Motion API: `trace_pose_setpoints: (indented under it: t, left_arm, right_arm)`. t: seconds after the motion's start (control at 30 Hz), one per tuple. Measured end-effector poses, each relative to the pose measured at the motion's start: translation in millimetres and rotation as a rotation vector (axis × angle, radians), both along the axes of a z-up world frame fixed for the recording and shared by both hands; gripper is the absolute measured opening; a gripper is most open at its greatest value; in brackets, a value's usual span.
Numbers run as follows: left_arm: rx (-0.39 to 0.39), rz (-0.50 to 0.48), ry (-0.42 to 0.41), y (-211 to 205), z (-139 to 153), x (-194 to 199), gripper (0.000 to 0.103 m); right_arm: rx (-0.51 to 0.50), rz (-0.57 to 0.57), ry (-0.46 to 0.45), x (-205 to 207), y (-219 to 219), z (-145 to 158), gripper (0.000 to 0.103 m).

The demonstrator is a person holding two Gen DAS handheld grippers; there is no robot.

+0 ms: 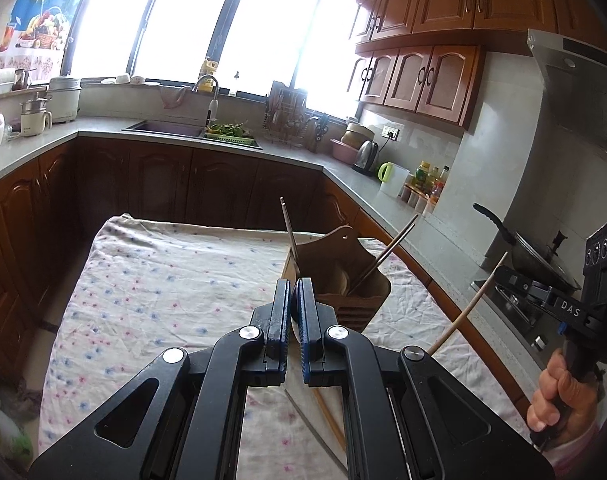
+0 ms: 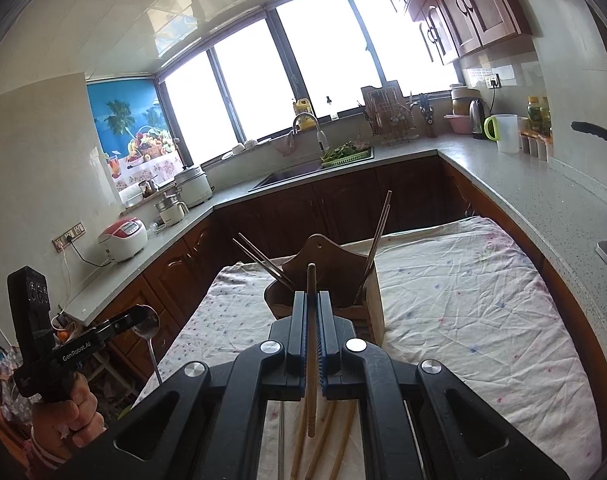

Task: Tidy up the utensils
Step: 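Lift the spoon and chopstick with both tools and lower them into the wooden holder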

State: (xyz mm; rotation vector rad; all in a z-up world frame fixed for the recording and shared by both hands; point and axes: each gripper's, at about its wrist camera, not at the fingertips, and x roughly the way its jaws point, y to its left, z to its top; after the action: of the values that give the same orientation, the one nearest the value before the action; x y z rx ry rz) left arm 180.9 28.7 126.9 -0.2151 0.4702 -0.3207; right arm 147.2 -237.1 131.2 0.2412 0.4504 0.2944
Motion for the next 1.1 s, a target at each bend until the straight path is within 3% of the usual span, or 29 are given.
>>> trace_pose_setpoints:
  t: [0.4,0.63,0.83,1.1]
  left_arm:
    - [0.009,0.123,-0.102,3,36,61,0.003]
    - [0.012,0.209,-0.143,-4,42,106,0.003]
    - [0.081,0.292,-0.188,-24,29,133,0.003]
    - [0.156,0.375,-0.225,-44,-6,141,0.003]
  right_arm:
    - [0.0,-0.045,-0.114,36,-12,50,0.004]
    - [-0.013,-0.07,-0.164,70,-16,72,0.004]
    - [-0.01,-0.082,-0.157,100,-21,66,0.004]
    - [0.011,-0.099,-0.097,122,-25,28,0.004]
